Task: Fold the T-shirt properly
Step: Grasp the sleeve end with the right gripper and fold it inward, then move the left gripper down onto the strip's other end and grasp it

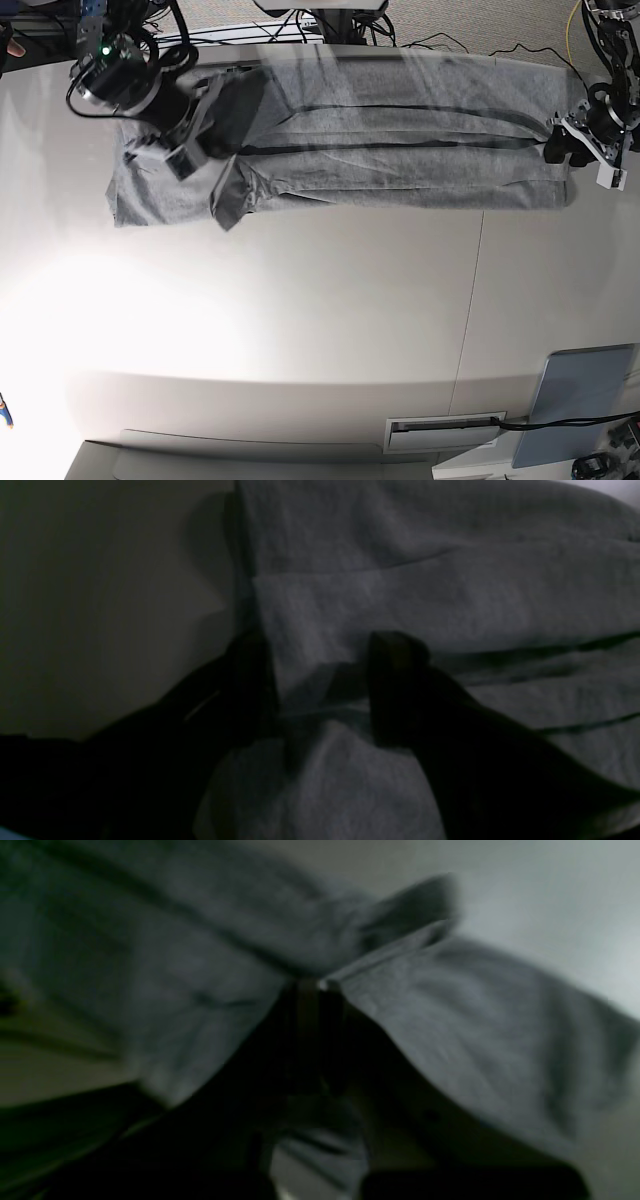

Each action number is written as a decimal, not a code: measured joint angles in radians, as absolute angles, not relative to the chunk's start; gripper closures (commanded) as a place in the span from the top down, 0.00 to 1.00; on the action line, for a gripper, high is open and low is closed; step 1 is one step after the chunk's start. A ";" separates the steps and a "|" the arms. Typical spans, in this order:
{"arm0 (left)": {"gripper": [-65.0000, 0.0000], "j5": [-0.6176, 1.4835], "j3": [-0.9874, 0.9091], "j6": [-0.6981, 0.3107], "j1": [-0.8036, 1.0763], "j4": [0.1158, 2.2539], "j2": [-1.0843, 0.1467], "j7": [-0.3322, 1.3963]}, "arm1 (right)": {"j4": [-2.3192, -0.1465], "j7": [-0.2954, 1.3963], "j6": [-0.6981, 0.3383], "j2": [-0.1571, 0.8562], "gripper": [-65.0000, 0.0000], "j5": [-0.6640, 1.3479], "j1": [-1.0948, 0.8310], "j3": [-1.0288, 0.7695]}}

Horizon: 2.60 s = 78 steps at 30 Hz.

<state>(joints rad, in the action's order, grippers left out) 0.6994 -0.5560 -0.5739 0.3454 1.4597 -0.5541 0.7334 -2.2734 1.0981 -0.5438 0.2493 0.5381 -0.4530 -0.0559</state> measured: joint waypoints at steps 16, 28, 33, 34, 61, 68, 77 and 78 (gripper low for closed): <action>0.51 0.700 -0.556 -0.574 0.345 1.460 -0.554 0.733 | -2.273 1.172 -0.570 0.249 0.00 0.531 -0.521 0.070; 0.51 0.700 -0.556 -0.574 0.345 1.460 -0.554 0.733 | -2.273 1.174 -0.570 0.249 0.20 0.438 -0.521 0.101; 0.51 0.700 -0.556 -0.574 0.345 1.460 -0.554 0.733 | -2.273 1.174 -0.570 0.249 0.20 0.438 -0.518 0.101; 0.51 0.700 -0.556 -0.574 0.345 1.460 -0.554 0.733 | -2.273 1.173 -0.570 0.249 0.20 0.438 -0.518 0.100; 0.48 0.793 -0.566 -0.562 0.335 1.315 -0.566 0.773 | -2.273 1.163 -0.562 0.249 0.20 0.287 -0.480 0.099; 0.00 0.895 -0.559 -0.596 0.339 1.309 -0.554 0.828 | -2.273 1.155 -0.562 0.260 0.20 0.287 -0.480 0.099; 0.00 0.823 -0.598 -0.558 0.318 1.349 -0.560 0.822 | -2.273 1.123 -0.562 0.260 0.20 0.260 -0.480 0.064; 0.00 0.804 -0.611 -0.558 0.319 1.364 -0.560 0.824 | -2.273 1.116 -0.562 0.260 0.20 0.260 -0.480 0.044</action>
